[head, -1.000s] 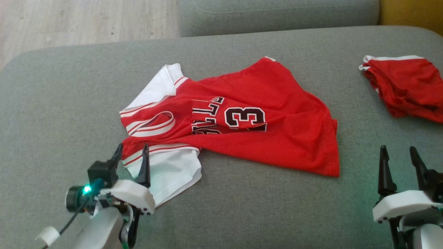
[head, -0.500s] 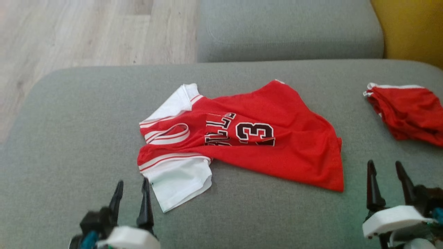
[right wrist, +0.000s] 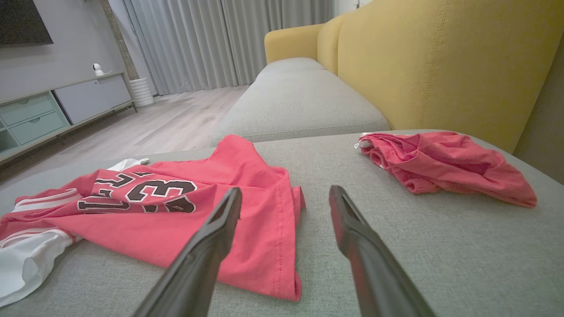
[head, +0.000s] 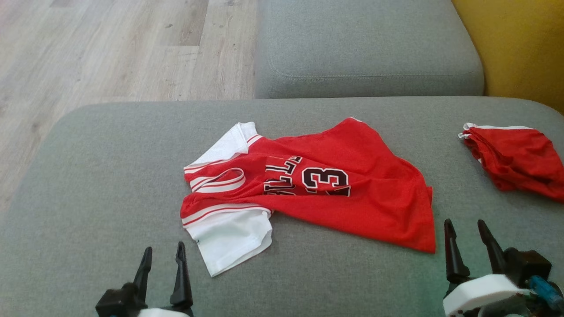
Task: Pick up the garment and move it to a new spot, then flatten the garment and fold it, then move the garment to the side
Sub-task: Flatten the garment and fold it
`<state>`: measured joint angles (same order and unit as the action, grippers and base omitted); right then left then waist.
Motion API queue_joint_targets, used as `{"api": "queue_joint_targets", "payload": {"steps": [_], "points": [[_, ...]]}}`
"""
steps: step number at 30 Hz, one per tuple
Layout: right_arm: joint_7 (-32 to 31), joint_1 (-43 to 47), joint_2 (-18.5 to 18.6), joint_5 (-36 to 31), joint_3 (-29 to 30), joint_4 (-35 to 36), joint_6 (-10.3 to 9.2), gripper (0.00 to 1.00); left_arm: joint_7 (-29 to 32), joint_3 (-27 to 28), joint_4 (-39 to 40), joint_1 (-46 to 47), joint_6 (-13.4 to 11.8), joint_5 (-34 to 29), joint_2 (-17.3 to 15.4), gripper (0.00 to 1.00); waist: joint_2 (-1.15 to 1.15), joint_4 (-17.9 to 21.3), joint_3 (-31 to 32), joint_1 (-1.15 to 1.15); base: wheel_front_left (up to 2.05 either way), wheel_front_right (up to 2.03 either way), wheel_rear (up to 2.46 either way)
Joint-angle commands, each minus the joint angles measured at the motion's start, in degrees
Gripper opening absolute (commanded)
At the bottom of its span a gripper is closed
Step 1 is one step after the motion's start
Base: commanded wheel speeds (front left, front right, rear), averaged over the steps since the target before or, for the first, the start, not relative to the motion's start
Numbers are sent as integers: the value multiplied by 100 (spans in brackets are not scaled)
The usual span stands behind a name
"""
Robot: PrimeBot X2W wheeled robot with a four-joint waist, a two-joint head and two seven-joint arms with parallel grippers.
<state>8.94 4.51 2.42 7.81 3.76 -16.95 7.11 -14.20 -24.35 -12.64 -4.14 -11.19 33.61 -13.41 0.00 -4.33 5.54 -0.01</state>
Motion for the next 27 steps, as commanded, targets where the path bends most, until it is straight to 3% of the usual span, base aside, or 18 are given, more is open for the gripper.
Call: {"api": "queue_joint_targets", "payload": {"steps": [1, 13, 27], "points": [[92, -209, 46, -12, -188, 148, 37, 100, -8, 159, 218, 178, -40, -62, -95, 100, 0, 5, -1, 1, 0, 0, 0], [75, -280, 46, -67, -319, 172, 37, 100, 398, -127, -164, 226, 35, 18, 12, 100, 0, 162, -193, 1, 0, 0, 0], [-174, -611, 45, -365, -351, -30, 37, 100, 845, -57, -1862, 1166, 295, 617, 627, 100, 0, 622, -907, 1, 0, 0, 0]]}}
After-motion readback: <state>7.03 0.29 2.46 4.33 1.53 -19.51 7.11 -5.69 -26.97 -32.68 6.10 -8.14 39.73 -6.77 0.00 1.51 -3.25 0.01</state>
